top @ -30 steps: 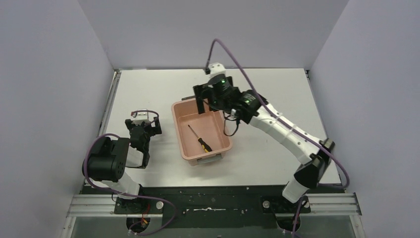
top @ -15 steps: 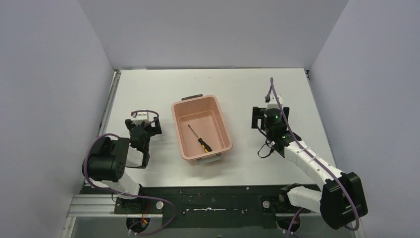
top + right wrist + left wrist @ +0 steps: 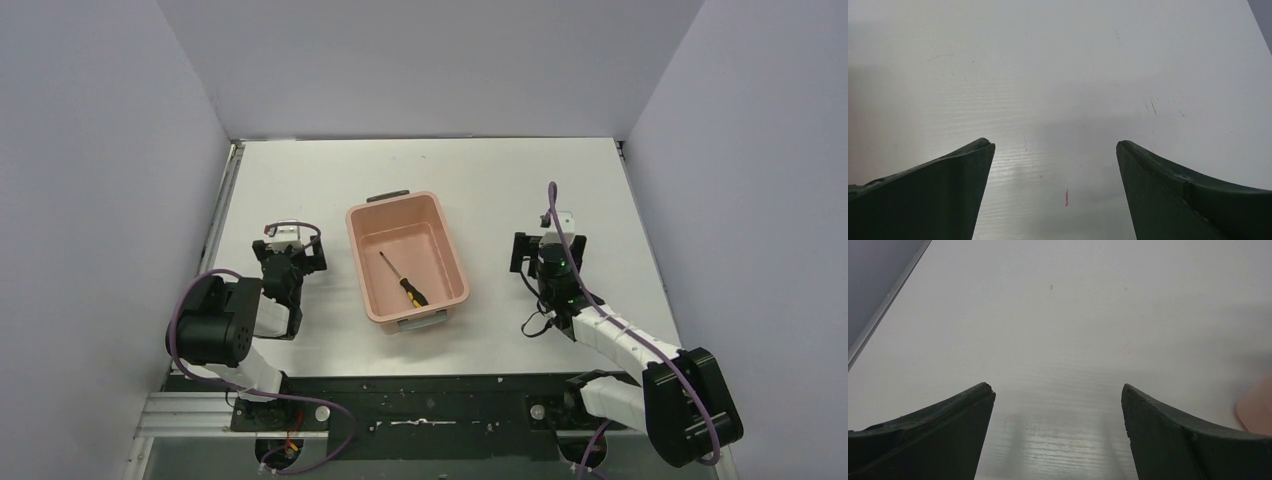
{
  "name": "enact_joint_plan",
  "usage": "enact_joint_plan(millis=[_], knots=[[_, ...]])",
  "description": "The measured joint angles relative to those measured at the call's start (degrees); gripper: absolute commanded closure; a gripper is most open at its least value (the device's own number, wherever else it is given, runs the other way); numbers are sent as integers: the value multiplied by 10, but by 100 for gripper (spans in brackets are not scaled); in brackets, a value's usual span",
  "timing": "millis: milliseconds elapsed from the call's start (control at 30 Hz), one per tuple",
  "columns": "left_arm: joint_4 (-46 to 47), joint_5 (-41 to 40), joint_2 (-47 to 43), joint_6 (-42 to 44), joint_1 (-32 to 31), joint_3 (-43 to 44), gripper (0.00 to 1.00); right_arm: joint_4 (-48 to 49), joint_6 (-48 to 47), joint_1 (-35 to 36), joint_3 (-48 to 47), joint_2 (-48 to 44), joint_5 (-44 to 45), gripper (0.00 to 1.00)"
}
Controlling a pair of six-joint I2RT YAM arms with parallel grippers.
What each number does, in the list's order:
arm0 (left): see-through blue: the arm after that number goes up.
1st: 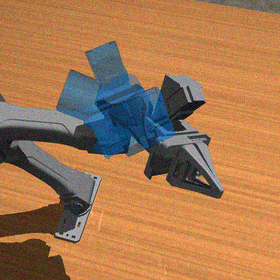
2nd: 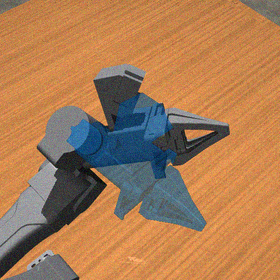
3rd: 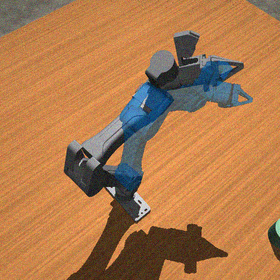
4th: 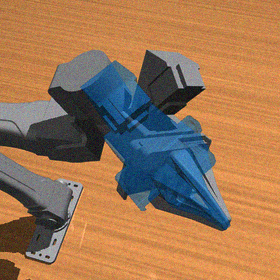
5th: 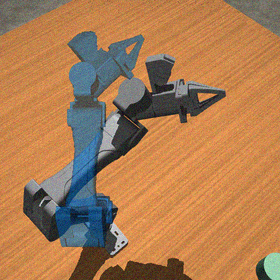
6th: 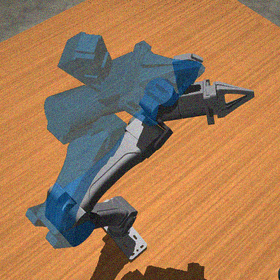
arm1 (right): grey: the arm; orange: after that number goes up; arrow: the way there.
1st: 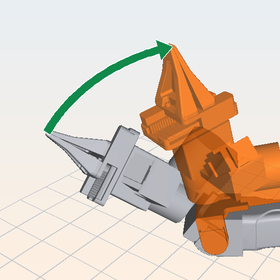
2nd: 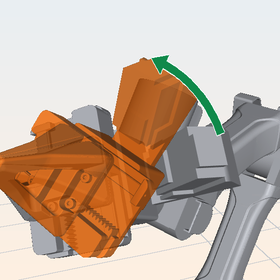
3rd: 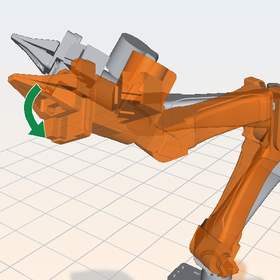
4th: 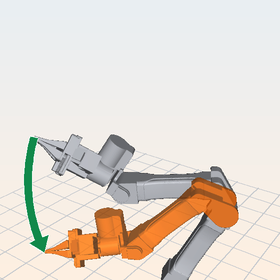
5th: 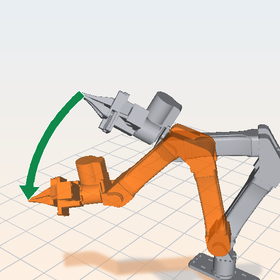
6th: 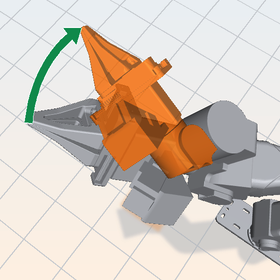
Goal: Put the screwdriver in the bin
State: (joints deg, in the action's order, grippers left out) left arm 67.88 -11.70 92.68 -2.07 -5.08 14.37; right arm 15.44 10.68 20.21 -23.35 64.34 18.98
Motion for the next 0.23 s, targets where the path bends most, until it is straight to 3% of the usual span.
enact_joint_plan(millis=[233], knots=[[0, 0, 0, 0, 0, 0, 3, 26, 0, 0, 14, 0, -4, 0]])
